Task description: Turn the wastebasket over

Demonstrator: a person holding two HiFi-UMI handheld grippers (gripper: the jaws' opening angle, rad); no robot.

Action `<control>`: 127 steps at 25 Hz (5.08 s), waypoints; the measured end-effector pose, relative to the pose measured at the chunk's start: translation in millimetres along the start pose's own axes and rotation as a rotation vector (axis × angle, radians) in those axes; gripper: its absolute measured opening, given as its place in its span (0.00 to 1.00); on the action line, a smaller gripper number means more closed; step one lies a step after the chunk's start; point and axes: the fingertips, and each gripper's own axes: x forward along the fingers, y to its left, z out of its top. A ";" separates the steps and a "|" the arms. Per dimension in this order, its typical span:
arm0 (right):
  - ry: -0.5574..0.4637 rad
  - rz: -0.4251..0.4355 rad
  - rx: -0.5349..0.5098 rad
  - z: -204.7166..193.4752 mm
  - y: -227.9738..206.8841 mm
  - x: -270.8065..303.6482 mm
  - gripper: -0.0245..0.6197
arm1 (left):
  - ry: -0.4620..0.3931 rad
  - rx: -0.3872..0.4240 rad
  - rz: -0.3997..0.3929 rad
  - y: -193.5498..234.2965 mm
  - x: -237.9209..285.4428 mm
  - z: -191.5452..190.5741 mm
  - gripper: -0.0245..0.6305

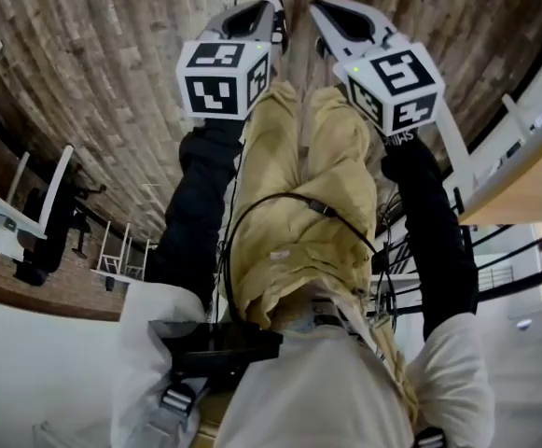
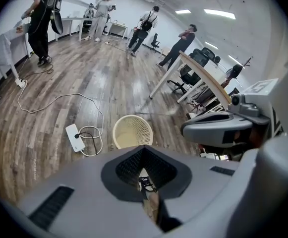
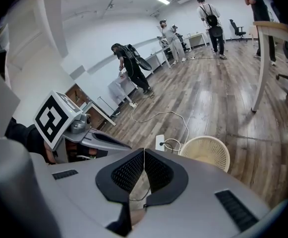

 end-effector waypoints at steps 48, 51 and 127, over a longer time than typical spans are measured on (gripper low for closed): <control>0.678 -0.006 -0.532 -241.7 -205.1 243.5 0.19 | 0.207 -0.068 -0.026 87.1 171.4 -87.3 0.04; 0.627 -0.021 -0.533 -221.7 -200.0 242.6 0.17 | 0.215 -0.054 -0.034 83.7 171.1 -82.6 0.04; -0.430 -0.213 -0.144 243.5 47.9 -222.1 0.07 | -0.370 0.266 -0.090 -164.3 -192.0 202.9 0.04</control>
